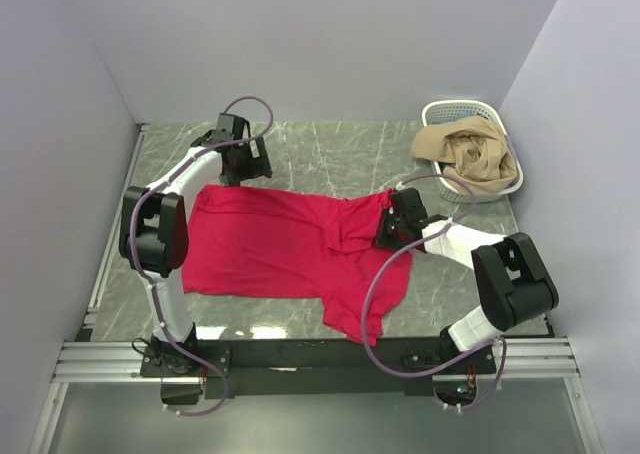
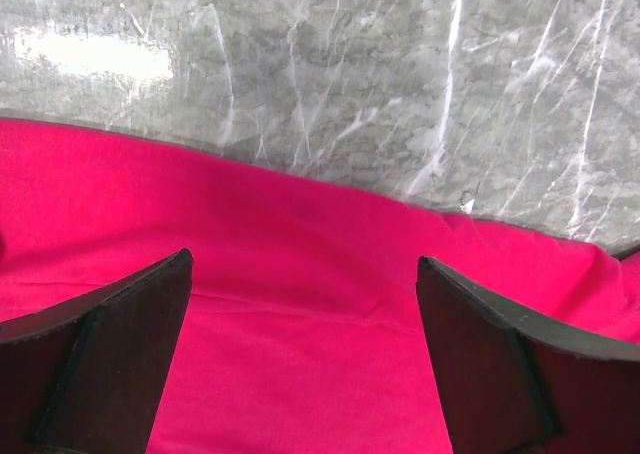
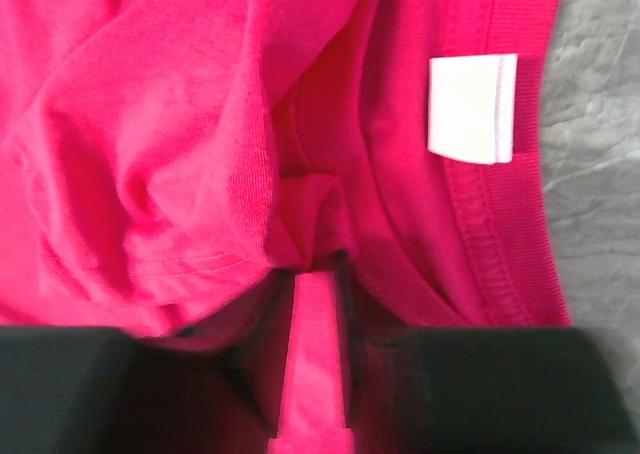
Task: Fold and stack the t-shirts
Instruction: Fold the tshirt
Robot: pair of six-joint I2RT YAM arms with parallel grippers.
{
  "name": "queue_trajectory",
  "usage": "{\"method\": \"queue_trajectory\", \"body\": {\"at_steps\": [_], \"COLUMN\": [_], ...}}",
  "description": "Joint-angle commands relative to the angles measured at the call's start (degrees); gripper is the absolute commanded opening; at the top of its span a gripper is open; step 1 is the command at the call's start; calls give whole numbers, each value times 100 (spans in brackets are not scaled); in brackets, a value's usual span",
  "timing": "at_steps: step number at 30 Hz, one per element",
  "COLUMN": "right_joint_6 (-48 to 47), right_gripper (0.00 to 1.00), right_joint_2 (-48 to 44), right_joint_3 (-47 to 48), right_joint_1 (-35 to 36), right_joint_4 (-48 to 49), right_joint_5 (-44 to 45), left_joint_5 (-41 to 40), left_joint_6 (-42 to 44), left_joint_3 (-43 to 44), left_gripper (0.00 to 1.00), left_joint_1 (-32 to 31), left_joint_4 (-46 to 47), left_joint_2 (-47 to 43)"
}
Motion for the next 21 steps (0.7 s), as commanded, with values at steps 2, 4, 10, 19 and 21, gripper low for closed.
{"method": "queue_trajectory", "body": {"at_steps": [2,4,10,19,21], "right_joint_6": [-88,-105,-237,-281,-255], "right_gripper": [11,8,0,0,0], "right_joint_2": [33,-151,-627,-1137,-1207], "right_joint_3": [230,194,317,555,529], "right_joint_1": [-67,-76,-76,-58,-15], "right_joint_4": [-53,-97,-422,-1291,-1415], "right_joint_5": [180,232,338,339,242], "left_joint_5": [-46,-46,-2,42,59], "left_joint_6": [101,109,92,109,118], "left_joint_3": [241,259,320,365,364], "left_gripper": [99,100,100,99,99], "left_joint_1": [-41,-41,-50,-76,-76], "left_joint_4": [-11,-20,-20,-46,-37], "left_joint_2": [38,47,73,108,126]}}
